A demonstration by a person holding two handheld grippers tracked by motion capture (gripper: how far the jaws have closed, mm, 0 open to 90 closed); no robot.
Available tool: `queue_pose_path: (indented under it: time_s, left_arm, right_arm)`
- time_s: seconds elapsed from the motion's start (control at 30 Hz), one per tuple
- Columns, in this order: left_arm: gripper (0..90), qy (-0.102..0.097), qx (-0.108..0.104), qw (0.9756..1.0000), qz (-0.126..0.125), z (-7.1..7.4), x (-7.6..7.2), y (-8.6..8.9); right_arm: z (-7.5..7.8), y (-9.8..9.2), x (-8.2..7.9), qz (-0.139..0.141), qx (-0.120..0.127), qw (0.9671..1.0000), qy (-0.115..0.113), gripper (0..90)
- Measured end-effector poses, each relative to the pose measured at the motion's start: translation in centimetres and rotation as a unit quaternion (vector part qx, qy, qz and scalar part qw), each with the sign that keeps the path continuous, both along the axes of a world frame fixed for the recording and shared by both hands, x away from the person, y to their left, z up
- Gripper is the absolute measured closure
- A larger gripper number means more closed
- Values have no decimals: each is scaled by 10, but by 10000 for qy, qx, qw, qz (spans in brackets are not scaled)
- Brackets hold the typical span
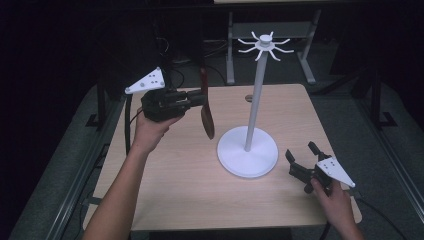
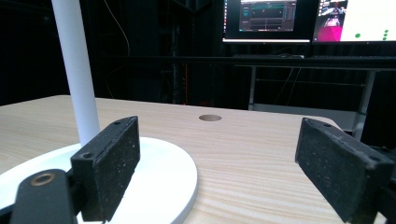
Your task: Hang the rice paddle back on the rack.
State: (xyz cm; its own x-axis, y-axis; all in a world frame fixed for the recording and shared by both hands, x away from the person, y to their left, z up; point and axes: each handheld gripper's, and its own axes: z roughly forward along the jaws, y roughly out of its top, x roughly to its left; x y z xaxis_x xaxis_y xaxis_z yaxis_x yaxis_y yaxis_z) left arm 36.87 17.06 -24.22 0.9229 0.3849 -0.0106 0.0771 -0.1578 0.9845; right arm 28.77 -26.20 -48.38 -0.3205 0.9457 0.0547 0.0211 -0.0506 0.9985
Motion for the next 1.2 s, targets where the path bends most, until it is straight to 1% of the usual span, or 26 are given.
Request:
queue_pose_path:
  time_s: [0.13,0.2,0.27,0.3,0.33,0.4,0.63,0.77,0.83,1.03,1.1,1.2]
  left_arm:
    - [764,-31,17,10000,-32,5,4,-4]
    - [764,-41,-20,10000,-72,11,7,-8]
    - [764,-36,-53,10000,-75,12,8,-9]
    - [764,-48,-31,9999,-104,14,9,-11]
    - [764,-35,-94,9999,-132,17,11,-15]
    - [764,-43,-116,9998,-157,18,11,-17]
    - [764,-125,-70,9995,-272,30,15,-34]
    - [764,-152,-52,9994,-320,34,17,-40]
    - [764,-166,-5,9992,-359,37,18,-46]
    - [764,-189,22,9990,-406,39,19,-54]
    - [764,-179,46,9991,-386,39,20,-56]
    - [764,-200,49,9990,-405,40,22,-59]
  right_arm:
    - [0,0,0,1,2,10000,2,135]
    - [0,0,0,0,1,10000,-1,135]
    - [0,0,0,0,1,10000,0,135]
    - [0,0,0,1,3,10000,0,135]
    - [0,0,0,1,3,10000,0,135]
    - [0,0,0,1,0,10000,0,135]
    - [0,0,0,8,-9,10000,-9,135]
    - [0,0,0,8,-10,10000,-7,135]
    - [0,0,0,10,-13,10000,-9,135]
    - [0,0,0,12,-18,10000,-11,135]
    - [0,0,0,13,-20,10000,-11,135]
    - [0,0,0,15,-20,10000,-12,135]
